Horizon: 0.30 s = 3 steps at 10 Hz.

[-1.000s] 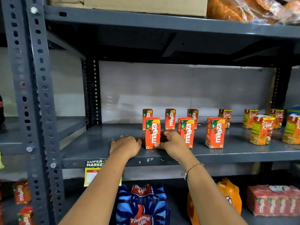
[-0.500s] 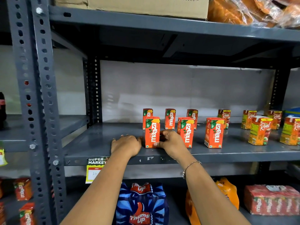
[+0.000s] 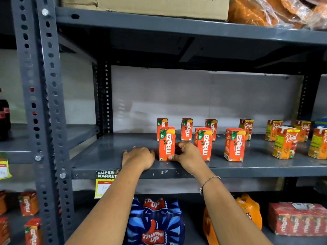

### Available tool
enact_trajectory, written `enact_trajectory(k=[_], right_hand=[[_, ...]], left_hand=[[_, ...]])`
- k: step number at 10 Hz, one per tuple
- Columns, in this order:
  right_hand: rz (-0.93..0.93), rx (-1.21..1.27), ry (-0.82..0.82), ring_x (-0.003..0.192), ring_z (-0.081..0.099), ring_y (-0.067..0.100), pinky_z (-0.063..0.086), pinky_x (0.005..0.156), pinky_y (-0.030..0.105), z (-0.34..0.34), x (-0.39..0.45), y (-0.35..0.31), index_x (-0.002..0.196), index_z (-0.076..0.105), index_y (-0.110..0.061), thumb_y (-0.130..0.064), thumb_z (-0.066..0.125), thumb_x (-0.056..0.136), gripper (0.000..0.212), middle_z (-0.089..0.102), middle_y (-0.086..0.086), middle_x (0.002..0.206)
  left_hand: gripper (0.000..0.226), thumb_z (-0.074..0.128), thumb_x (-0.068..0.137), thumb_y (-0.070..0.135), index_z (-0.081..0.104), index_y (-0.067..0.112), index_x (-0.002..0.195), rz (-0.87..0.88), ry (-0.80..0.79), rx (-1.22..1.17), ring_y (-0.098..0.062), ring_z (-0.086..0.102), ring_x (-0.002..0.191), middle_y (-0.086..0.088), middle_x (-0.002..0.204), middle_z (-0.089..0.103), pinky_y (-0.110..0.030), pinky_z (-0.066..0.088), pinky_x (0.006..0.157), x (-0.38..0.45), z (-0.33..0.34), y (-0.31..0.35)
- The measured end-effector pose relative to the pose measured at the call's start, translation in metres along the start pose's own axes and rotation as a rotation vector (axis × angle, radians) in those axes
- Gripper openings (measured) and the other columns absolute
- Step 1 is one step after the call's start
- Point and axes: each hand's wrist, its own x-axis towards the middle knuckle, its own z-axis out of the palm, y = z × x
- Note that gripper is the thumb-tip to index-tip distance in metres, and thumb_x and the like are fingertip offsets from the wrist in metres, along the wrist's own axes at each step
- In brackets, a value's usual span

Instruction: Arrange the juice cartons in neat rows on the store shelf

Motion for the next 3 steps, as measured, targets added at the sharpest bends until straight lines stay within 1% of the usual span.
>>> enact_trajectory(k=[1,2,3], right_hand=[[-0.016,-0.052,0.05,0.114,0.063,0.022,0.047,0.099,0.031,0.003,-0.004,0.002,0.127,0.06,-0.008,-0.017,0.078,0.076,0.055,0.069,0.007,0.122],[-0.008,-0.047,0.13,0.106,0.066,0.019,0.052,0.096,0.032,0.011,-0.017,0.002,0.135,0.052,-0.007,-0.015,0.075,0.079,0.061,0.068,0.01,0.122],[-0.073,-0.083,0.38,0.097,0.066,0.013,0.051,0.086,0.021,0.01,-0.042,0.001,0.131,0.058,-0.015,-0.02,0.069,0.084,0.048,0.07,0.003,0.115]], left_hand=[[0.049,0.023,0.096,0.037,0.054,0.013,0.124,0.003,-0.008,0.009,-0.026,0.042,0.127,-0.011,0.137,0.05,-0.049,0.027,0.108,-0.001,0.001,0.0],[0.048,0.024,0.095,0.035,0.054,0.013,0.125,-0.004,-0.017,-0.001,-0.027,0.041,0.128,-0.011,0.137,0.05,-0.049,0.028,0.107,-0.003,-0.002,0.0],[0.051,0.029,0.095,0.033,0.038,0.008,0.139,-0.007,0.062,-0.048,-0.028,0.022,0.141,-0.014,0.151,0.032,-0.049,0.023,0.111,0.0,0.003,0.002]])
